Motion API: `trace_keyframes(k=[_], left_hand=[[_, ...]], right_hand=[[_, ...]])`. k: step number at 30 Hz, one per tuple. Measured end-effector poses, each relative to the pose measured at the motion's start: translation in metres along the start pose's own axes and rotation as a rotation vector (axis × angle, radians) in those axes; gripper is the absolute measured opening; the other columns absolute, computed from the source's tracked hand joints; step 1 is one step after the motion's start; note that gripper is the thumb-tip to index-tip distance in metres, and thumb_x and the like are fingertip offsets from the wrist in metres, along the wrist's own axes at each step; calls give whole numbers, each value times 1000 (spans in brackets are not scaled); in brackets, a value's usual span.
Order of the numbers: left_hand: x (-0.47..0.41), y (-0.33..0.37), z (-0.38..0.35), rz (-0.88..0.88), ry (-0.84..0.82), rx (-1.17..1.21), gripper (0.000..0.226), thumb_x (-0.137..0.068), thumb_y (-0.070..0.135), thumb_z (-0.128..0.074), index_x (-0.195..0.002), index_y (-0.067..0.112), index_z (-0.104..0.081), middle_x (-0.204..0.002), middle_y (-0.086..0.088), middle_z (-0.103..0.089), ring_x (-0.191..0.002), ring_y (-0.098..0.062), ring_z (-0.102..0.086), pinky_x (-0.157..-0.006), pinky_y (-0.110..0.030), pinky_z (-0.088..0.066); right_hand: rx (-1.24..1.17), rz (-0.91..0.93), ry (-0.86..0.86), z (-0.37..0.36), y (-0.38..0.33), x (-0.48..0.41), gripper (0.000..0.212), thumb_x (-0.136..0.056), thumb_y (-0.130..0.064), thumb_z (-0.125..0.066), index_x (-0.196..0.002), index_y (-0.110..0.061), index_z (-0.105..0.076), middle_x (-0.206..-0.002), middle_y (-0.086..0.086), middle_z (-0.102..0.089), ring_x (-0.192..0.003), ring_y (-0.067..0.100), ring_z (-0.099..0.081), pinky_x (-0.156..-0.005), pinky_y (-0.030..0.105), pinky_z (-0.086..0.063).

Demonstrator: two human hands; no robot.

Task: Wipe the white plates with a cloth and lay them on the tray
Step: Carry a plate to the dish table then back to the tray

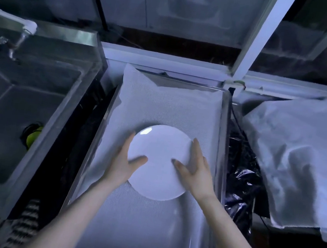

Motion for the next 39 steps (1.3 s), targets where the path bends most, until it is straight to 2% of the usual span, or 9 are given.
trace_keyframes(k=[3,9,12,15,20,24,27,32,39], left_hand=[[0,-4,2,3,14,27,84,-85,29,-76,-151,42,-25,-151,21,-34,-137,-1,-33,-107,-27,-29],[4,-4,3,58,-2,87,83,-68,52,-72,-136,66,-28,-143,24,-37,-125,12,-38,-90,-13,-33],[3,-2,2,60,24,126,81,-63,47,-77,-133,61,-39,-140,15,-45,-124,2,-46,-87,-16,-39],[5,3,5,47,29,139,75,-60,42,-78,-124,66,-45,-134,15,-53,-117,9,-51,-83,-15,-43],[20,12,10,35,-4,167,79,-63,33,-79,-134,51,-49,-135,14,-55,-122,-4,-54,-99,-34,-48],[34,21,15,27,-56,195,79,-68,20,-88,-125,57,-49,-118,34,-60,-103,17,-57,-82,-18,-49],[42,28,18,34,-154,163,65,-74,21,-85,-123,49,-54,-111,30,-66,-98,8,-63,-70,-14,-47],[64,57,17,-123,-373,106,46,-78,21,-82,-114,41,-61,-103,29,-69,-90,10,-65,-70,-16,-48],[142,93,2,-334,-698,83,51,-71,30,-82,-114,46,-61,-108,25,-70,-97,4,-66,-75,-21,-52]], right_hand=[[-76,-39,2,-3,7,-2,92,-86,-40,-73,-156,-41,-14,-155,1,-39,-142,22,-36,-110,29,-28],[-137,-57,-8,-9,12,-6,92,-83,-39,-76,-153,-44,-17,-141,-5,-42,-136,15,-35,-103,25,-27],[-209,-62,7,-8,11,-10,90,-80,-31,-81,-152,-36,-27,-135,-13,-43,-137,17,-36,-112,34,-30],[-241,-46,39,-4,6,-8,86,-77,-23,-84,-149,-27,-38,-133,-19,-48,-136,22,-39,-115,45,-32],[-315,-76,101,3,6,20,86,-74,-27,-87,-148,-29,-41,-131,-25,-49,-137,18,-40,-115,46,-35],[-405,-76,164,8,-3,55,92,-67,-39,-80,-150,-32,-38,-143,-14,-49,-139,18,-39,-115,48,-35],[-422,-77,243,16,-15,82,93,-66,-40,-79,-149,-33,-39,-143,-8,-49,-138,20,-40,-114,50,-36],[-494,-125,471,25,-26,151,86,-68,-31,-85,-143,-39,-45,-140,0,-47,-133,20,-43,-111,51,-39],[-349,-167,876,40,-47,297,81,-71,-24,-87,-141,-34,-47,-136,-19,-51,-132,19,-42,-110,49,-38]])
Point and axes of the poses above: each hand's wrist, its own x-axis away from the middle knuckle, its own z-axis out of the back of the hand, y = z × x, the point moved 9 cm from there along -x, towards the middle knuckle
